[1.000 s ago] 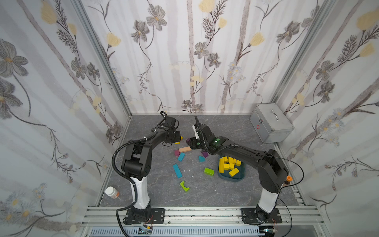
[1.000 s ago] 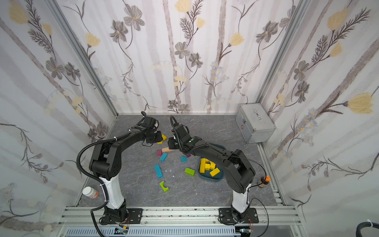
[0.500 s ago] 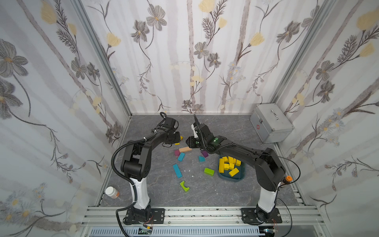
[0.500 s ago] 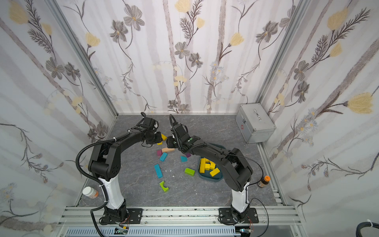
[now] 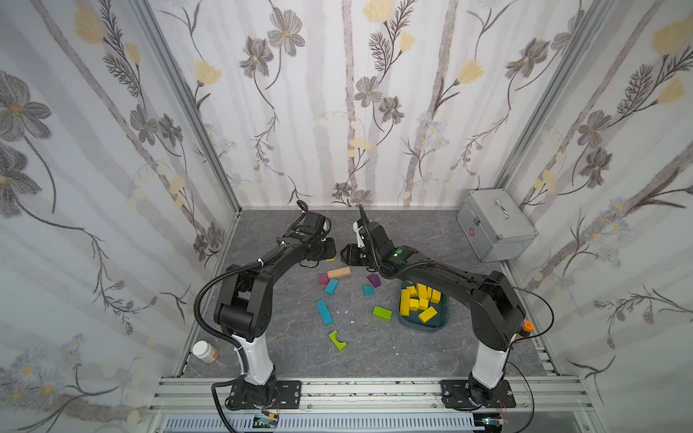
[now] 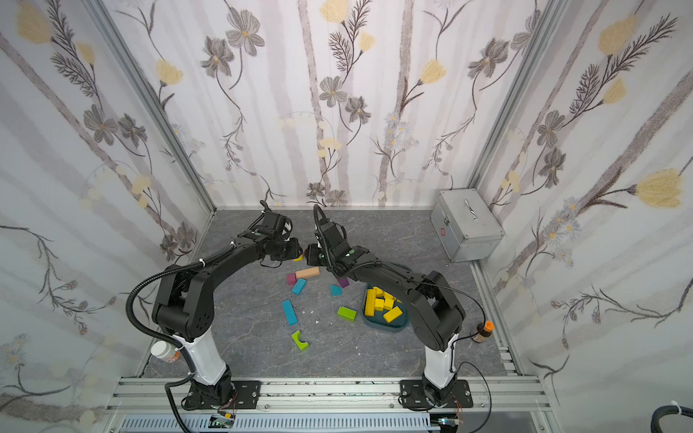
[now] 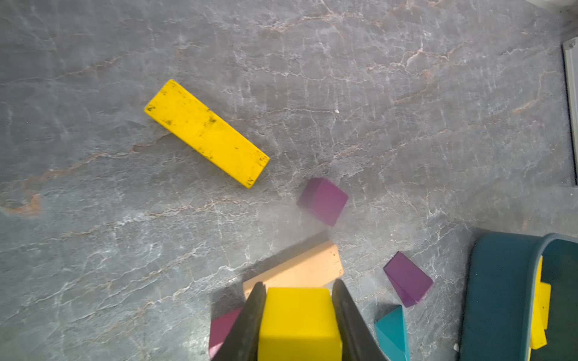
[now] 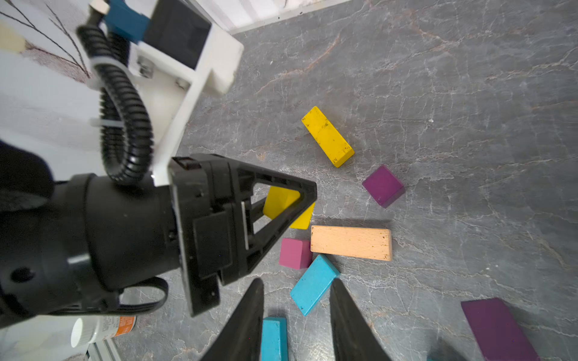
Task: Pick out the yellow building blocks
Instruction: Pick up the building block from the center of the board.
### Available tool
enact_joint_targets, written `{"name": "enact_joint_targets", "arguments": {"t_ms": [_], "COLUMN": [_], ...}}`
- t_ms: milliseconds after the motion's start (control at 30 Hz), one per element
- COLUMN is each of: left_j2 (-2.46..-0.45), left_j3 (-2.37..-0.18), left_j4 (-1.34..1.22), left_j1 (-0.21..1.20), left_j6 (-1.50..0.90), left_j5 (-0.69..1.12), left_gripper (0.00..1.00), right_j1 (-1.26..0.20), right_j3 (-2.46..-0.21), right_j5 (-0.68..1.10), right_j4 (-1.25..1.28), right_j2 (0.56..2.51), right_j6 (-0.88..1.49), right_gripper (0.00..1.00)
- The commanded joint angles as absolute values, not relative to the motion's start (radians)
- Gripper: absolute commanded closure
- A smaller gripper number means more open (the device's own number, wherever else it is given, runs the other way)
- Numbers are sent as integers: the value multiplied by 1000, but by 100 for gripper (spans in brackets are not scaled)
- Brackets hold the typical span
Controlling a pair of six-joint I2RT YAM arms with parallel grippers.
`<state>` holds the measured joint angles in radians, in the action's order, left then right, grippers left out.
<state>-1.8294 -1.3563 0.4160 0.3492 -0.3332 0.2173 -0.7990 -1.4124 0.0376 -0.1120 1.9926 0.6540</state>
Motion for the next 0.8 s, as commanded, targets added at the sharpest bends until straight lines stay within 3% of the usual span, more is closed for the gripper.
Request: {"name": "enact_joint_targets", "arguments": {"t_ms": [0,467,767], "left_j2": [-1814,-1713,-1760], "left_j3": [-1362,-1319,-1417], "left_j4": [414,363,418], "left_j1": [361,551,726], "left_j6": [-343,-408,-416], "left_j5": [219,167,143], "left_gripper": [73,73,72], "right_j1": [-800,-782,-653], "right_j3": [-1377,-1093,-796], "right_j5": [-5,-159,-195], "right_j4": [-71,-118,-102], "right_j2": [1954,1660,1392], "right_j6": [670,662,712], "right_gripper": [63,62,62]}}
